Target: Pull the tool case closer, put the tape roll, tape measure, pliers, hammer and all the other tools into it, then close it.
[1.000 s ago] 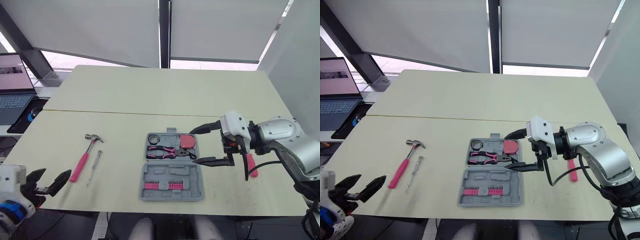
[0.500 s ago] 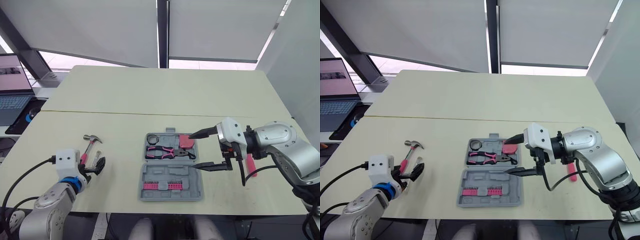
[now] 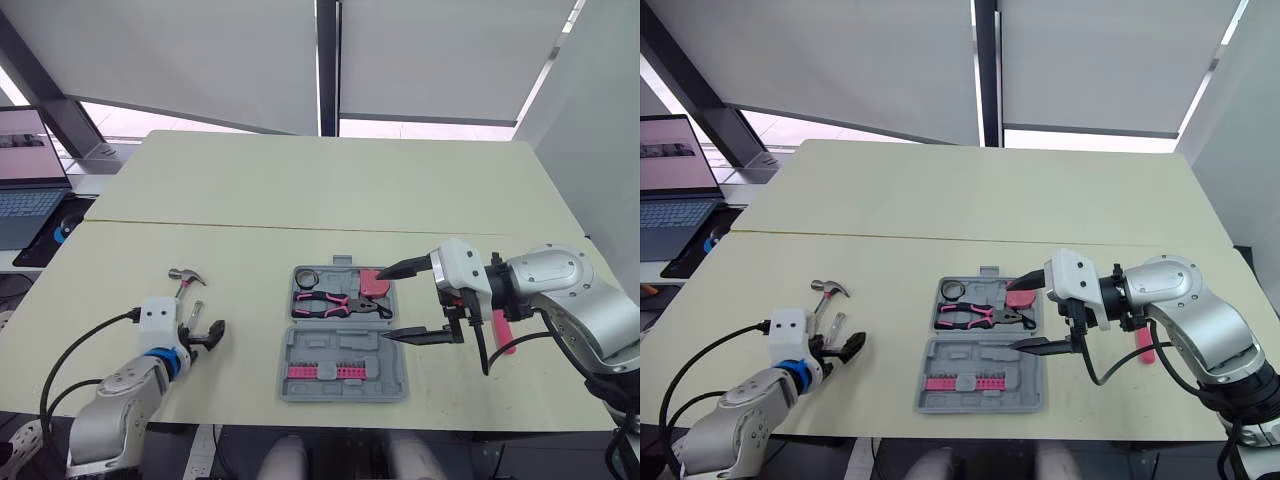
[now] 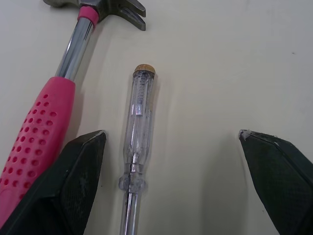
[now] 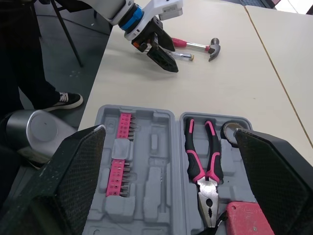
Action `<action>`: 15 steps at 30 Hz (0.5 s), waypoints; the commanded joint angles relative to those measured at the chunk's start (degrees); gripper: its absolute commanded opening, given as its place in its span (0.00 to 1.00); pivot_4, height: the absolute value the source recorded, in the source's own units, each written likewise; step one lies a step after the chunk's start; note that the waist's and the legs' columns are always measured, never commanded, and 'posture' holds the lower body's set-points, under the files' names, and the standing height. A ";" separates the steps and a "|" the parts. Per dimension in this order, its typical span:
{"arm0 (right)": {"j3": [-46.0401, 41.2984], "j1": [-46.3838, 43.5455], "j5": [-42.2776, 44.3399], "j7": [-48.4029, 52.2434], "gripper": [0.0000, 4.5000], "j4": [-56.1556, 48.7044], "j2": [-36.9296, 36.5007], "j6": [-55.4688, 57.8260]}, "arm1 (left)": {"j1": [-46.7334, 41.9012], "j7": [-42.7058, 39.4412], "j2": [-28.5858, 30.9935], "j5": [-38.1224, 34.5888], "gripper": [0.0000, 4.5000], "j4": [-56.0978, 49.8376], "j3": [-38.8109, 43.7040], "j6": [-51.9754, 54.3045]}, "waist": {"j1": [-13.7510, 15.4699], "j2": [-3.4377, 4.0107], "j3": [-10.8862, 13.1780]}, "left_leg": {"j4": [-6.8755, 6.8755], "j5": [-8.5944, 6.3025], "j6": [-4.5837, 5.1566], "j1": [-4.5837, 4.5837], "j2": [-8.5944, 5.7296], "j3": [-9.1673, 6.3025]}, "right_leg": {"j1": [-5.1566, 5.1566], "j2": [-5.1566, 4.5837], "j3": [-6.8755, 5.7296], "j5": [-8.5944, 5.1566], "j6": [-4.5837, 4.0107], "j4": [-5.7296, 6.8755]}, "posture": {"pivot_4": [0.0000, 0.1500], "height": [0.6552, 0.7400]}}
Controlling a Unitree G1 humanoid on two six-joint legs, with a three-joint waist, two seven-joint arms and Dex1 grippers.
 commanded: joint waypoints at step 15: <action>-0.21 0.21 -0.07 -0.86 1.00 -2.24 -0.07 -0.10 | -0.47 2.22 -3.17 0.47 0.07 -4.25 -1.20 5.94 | 0.06 0.05 -0.02 | 0.00 0.00 0.00 0.01 -0.02 0.00 | 0.01 -0.03 0.01 0.00 0.00 0.01 | 1.00 1.00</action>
